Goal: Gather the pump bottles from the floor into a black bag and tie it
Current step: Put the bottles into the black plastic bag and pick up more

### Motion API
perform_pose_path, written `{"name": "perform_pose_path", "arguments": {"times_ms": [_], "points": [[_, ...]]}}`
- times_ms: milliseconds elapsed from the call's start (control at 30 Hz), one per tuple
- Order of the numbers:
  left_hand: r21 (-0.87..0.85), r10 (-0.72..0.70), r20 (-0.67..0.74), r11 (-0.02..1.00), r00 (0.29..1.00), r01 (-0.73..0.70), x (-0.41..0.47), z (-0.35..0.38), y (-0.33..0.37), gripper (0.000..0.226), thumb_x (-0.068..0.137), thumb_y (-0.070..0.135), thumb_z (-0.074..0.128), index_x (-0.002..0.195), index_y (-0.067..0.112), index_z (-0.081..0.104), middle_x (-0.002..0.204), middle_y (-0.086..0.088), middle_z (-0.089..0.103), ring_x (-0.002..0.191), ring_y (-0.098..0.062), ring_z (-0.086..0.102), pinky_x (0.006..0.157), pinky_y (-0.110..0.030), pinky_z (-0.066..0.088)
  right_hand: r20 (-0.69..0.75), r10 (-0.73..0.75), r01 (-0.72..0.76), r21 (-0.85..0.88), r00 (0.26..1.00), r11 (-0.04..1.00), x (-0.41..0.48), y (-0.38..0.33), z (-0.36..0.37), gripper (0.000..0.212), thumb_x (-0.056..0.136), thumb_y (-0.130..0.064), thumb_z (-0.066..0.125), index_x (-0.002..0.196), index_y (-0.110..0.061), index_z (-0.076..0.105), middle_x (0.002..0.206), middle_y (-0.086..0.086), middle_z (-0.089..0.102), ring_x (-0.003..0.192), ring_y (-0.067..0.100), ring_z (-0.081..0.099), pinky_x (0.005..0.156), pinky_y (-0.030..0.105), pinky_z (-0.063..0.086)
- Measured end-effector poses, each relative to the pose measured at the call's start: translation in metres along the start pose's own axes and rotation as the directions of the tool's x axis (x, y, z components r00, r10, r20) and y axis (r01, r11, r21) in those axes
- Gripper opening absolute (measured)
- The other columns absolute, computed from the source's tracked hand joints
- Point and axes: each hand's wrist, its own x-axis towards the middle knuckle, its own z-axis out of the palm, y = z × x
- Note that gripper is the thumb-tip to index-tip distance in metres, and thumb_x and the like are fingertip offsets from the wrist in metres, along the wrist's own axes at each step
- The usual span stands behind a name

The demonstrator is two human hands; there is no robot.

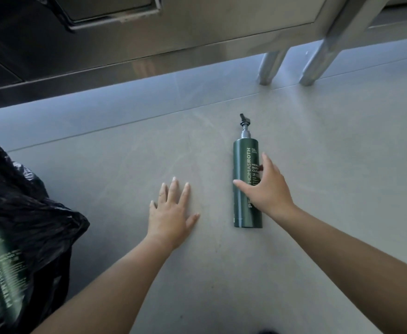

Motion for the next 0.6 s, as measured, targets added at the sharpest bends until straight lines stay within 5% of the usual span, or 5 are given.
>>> {"name": "perform_pose_path", "arguments": {"times_ms": [133, 467, 600], "points": [[-0.028, 0.03, 0.025, 0.999, 0.999, -0.029, -0.003, -0.011, -0.006, 0.071, 0.092, 0.059, 0.032, 0.151, 0.03, 0.004, 0.161, 0.0, -0.006, 0.148, -0.023, -0.002, 0.115, -0.048, 0.021, 0.074, -0.004, 0.001, 0.045, 0.997, 0.999, -0.007, 0.005, -0.001, 0.088, 0.075, -0.039, 0.069, 0.147, -0.024, 0.021, 0.14, 0.004, 0.044, 0.126, 0.02, 0.044, 0.104, 0.035, 0.038], [-0.094, 0.197, -0.119, 0.974, 0.973, -0.208, -0.044, -0.094, -0.014, 0.062, 0.095, 0.051, 0.037, 0.148, 0.025, 0.02, 0.158, -0.002, 0.019, 0.144, -0.021, 0.019, 0.112, -0.038, 0.028, 0.067, -0.203, 0.196, 0.099, 0.977, 0.976, -0.026, -0.051, -0.016, 0.084, 0.074, -0.033, 0.073, 0.143, -0.039, 0.025, 0.13, -0.002, 0.049, 0.111, 0.019, 0.054, 0.097, 0.042, 0.046], [-0.039, 0.258, -0.312, 0.958, 0.914, -0.283, -0.07, -0.152, -0.03, 0.059, 0.094, 0.052, 0.037, 0.147, 0.029, 0.023, 0.156, 0.001, 0.025, 0.14, -0.02, 0.027, 0.106, -0.039, 0.035, 0.002, -0.33, 0.325, 0.156, 0.944, 0.933, -0.027, -0.107, -0.045, 0.08, 0.074, -0.033, 0.074, 0.138, -0.049, 0.029, 0.12, -0.013, 0.05, 0.092, 0.002, 0.056, 0.065, 0.012, 0.047]]}}
